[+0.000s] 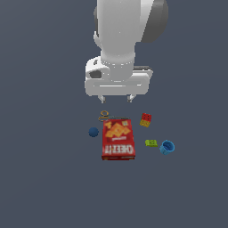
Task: Pick up a designated object from a clutter of objects.
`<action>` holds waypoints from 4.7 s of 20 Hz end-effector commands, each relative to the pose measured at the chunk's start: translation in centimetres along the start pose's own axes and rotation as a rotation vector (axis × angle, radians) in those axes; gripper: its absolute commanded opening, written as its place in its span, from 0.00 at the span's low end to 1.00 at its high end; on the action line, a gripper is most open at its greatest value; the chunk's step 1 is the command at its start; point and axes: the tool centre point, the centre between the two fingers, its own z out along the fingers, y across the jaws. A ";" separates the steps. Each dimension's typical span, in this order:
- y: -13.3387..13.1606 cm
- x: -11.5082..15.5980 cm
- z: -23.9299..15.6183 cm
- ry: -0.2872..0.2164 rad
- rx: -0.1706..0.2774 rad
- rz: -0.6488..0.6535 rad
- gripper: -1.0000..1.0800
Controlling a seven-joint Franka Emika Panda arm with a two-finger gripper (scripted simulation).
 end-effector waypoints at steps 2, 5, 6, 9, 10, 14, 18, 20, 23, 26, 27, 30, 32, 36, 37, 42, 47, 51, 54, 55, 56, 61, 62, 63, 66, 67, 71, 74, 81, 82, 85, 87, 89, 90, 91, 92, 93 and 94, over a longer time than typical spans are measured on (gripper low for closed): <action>0.0 0.0 0.0 0.000 0.000 0.000 0.96; 0.4 0.1 -0.3 0.004 -0.007 0.007 0.96; 0.7 0.1 -0.5 0.006 -0.011 0.012 0.96; 1.4 0.1 -1.2 0.012 -0.019 0.029 0.96; 1.5 0.1 -1.3 0.012 -0.020 0.033 0.96; 1.4 0.1 -1.2 0.012 -0.020 0.031 0.96; 0.8 0.2 -0.3 0.011 -0.025 -0.008 0.96; 0.3 0.2 0.5 0.010 -0.030 -0.041 0.96; -0.8 0.2 2.0 0.008 -0.038 -0.107 0.96; -2.3 0.1 4.0 0.006 -0.047 -0.195 0.96; -2.9 0.0 4.8 0.005 -0.050 -0.230 0.96; -4.9 -0.5 7.3 0.003 -0.058 -0.348 0.96; -6.4 -1.0 9.3 0.001 -0.061 -0.441 0.96; -9.7 -2.5 13.1 -0.002 -0.062 -0.635 0.96; -10.5 -3.0 14.1 -0.002 -0.060 -0.684 0.96; -14.2 -5.5 18.0 0.000 -0.046 -0.904 0.96; -16.8 -7.8 20.5 0.005 -0.028 -1.061 0.96; -18.1 -9.1 21.8 0.009 -0.016 -1.142 0.96; -18.7 -9.6 22.2 0.011 -0.010 -1.176 0.96; -18.8 -9.8 22.3 0.012 -0.009 -1.182 0.96; -18.8 -9.8 22.4 0.012 -0.008 -1.186 0.96; -18.8 -9.8 22.6 0.011 -0.009 -1.181 0.96; -18.7 -9.8 22.7 0.011 -0.009 -1.181 0.96; -18.8 -9.8 23.0 0.011 -0.009 -1.181 0.96; -18.8 -9.8 24.0 0.011 -0.008 -1.183 0.96; -18.8 -9.8 24.5 0.011 -0.008 -1.184 0.96; -18.8 -9.9 26.3 0.011 -0.008 -1.187 0.96; -18.8 -9.8 27.1 0.011 -0.008 -1.187 0.96; -18.8 -9.8 27.4 0.011 -0.008 -1.188 0.00; -18.8 -9.8 27.4 0.011 -0.008 -1.188 0.00; -18.8 -9.8 27.4 0.011 -0.008 -1.188 0.00; -18.8 -9.8 27.4 0.011 -0.008 -1.188 0.00; -18.8 -9.7 27.3 0.013 -0.009 -1.187 0.00; -18.8 -9.7 27.3 0.013 -0.009 -1.187 0.00; -18.8 -9.7 27.3 0.013 -0.009 -1.187 0.00; -18.8 -9.6 27.1 0.013 -0.009 -1.187 0.00; -18.8 -9.5 27.0 0.013 -0.009 -1.187 0.00; -18.8 -9.4 26.8 0.013 -0.009 -1.187 0.00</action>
